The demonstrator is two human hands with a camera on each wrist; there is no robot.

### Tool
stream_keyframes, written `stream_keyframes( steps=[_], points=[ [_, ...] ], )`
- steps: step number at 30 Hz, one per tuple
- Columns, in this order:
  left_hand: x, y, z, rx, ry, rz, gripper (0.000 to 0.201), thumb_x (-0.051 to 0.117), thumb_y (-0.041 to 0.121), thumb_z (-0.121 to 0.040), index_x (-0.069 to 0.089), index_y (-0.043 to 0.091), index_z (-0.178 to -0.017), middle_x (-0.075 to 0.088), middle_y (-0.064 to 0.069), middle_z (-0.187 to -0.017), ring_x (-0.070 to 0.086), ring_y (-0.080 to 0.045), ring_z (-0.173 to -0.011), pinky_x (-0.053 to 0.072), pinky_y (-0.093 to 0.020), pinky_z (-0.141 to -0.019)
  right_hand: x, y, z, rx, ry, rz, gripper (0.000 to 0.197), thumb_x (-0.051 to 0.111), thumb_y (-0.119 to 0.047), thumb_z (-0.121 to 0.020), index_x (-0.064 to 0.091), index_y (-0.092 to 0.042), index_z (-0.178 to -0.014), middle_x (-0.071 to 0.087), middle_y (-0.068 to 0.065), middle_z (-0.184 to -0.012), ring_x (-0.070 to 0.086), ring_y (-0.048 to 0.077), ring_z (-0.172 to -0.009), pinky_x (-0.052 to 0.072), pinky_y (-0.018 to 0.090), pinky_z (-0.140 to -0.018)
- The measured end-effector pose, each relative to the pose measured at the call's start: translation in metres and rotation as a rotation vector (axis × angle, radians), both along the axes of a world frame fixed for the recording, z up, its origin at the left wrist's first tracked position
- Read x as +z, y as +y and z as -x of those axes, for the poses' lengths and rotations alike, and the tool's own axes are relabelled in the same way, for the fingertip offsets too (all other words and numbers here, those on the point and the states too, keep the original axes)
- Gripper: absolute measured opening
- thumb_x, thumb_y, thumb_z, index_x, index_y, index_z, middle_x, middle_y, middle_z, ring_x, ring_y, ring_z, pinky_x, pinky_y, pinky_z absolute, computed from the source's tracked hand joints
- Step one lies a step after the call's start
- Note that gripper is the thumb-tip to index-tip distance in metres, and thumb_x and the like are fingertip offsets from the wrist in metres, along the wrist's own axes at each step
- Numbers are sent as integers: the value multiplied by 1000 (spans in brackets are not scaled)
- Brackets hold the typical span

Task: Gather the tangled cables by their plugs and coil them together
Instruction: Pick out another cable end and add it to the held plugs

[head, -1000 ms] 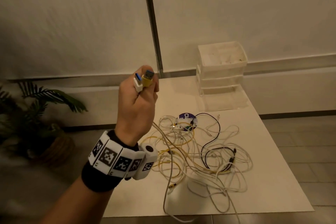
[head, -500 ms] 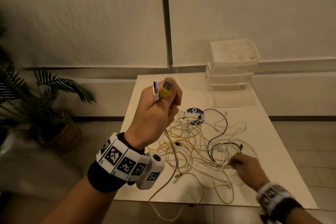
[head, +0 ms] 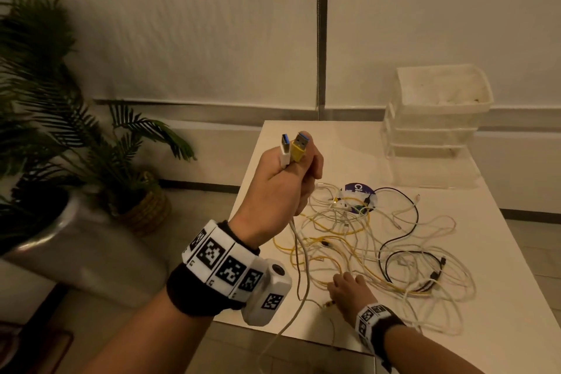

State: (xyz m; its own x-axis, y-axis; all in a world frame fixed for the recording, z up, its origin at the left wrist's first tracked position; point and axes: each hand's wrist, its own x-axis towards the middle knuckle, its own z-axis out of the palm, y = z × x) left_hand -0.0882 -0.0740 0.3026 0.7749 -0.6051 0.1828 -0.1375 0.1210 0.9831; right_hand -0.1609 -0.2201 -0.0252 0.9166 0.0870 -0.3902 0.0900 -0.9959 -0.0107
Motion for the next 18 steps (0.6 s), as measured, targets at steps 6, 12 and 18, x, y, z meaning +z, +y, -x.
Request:
stream_keyframes(
  steps=[6,12,18],
  points=[
    [-10,-9,-6,-15,17,-25,43,36,41,-98,50,15,-66,29,2,-50,21,-10,-40,21,-17,-40,39,-30,-10,-354,-290,-612,7,61,-15,-89,65,-13,-95,60,1,-93,57,19,-87,38,24,-73],
    [-11,-35,-12,-1,44,-38,44,31,30,-105,48,11,-68,27,1,-49,19,-11,-39,17,-19,-40,139,-78,-40,-862,-657,-1299,12,54,-11,-96,66,-10,-96,68,3,-71,67,12,-65,54,25,-68],
    [-6,-72,-21,8,60,-54,41,36,33,-105,61,3,-91,27,6,-50,19,-8,-41,15,-22,-44,248,-87,-46,-757,-827,-1633,17,46,-10,-100,63,-7,-98,50,6,-65,43,16,-54,39,30,-52]
  ],
)
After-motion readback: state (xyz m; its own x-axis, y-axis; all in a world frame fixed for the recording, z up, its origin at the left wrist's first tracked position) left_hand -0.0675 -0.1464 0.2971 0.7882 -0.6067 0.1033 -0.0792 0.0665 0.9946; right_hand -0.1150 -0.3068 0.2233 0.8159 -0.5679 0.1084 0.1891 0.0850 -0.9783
